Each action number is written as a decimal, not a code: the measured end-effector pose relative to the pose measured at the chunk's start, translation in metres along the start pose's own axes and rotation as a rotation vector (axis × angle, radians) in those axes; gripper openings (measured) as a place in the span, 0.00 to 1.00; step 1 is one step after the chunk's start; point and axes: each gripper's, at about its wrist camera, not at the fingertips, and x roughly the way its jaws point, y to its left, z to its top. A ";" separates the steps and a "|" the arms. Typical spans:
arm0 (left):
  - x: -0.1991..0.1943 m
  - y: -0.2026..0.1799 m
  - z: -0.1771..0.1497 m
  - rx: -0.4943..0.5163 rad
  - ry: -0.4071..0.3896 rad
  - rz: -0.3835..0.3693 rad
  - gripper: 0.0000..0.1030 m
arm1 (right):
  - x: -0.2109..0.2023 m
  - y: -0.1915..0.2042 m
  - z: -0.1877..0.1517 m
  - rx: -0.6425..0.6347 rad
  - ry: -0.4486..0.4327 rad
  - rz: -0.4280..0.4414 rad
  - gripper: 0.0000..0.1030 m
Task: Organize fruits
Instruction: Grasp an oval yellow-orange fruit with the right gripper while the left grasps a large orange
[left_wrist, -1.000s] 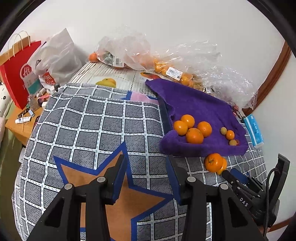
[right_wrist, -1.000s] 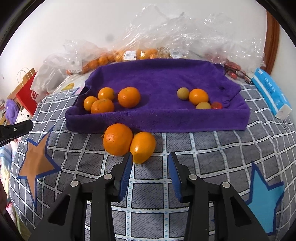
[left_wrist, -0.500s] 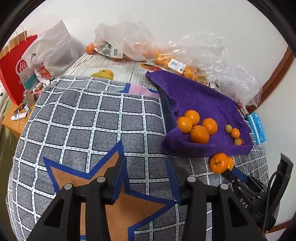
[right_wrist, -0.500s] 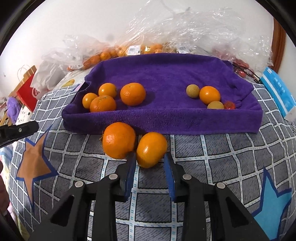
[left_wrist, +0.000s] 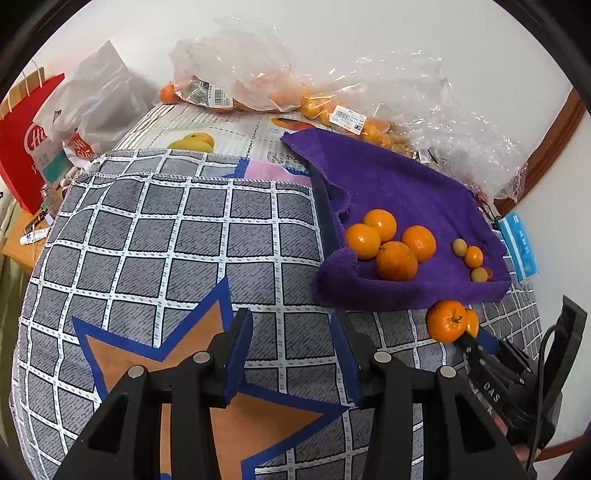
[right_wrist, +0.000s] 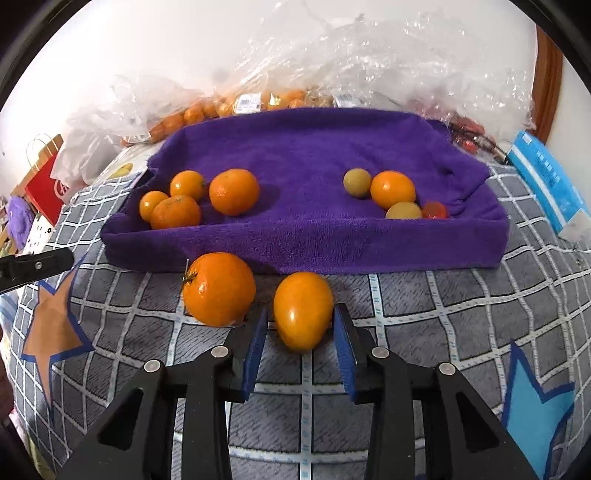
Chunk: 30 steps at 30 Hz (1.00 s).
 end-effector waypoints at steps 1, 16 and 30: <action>0.000 -0.001 0.000 0.002 0.001 0.003 0.40 | 0.000 -0.001 0.001 0.003 -0.009 -0.004 0.33; 0.020 -0.089 -0.007 0.137 0.043 -0.110 0.40 | -0.043 -0.060 -0.008 0.040 -0.073 -0.072 0.31; 0.045 -0.158 -0.017 0.264 0.093 -0.138 0.47 | -0.066 -0.114 -0.026 0.102 -0.080 -0.145 0.31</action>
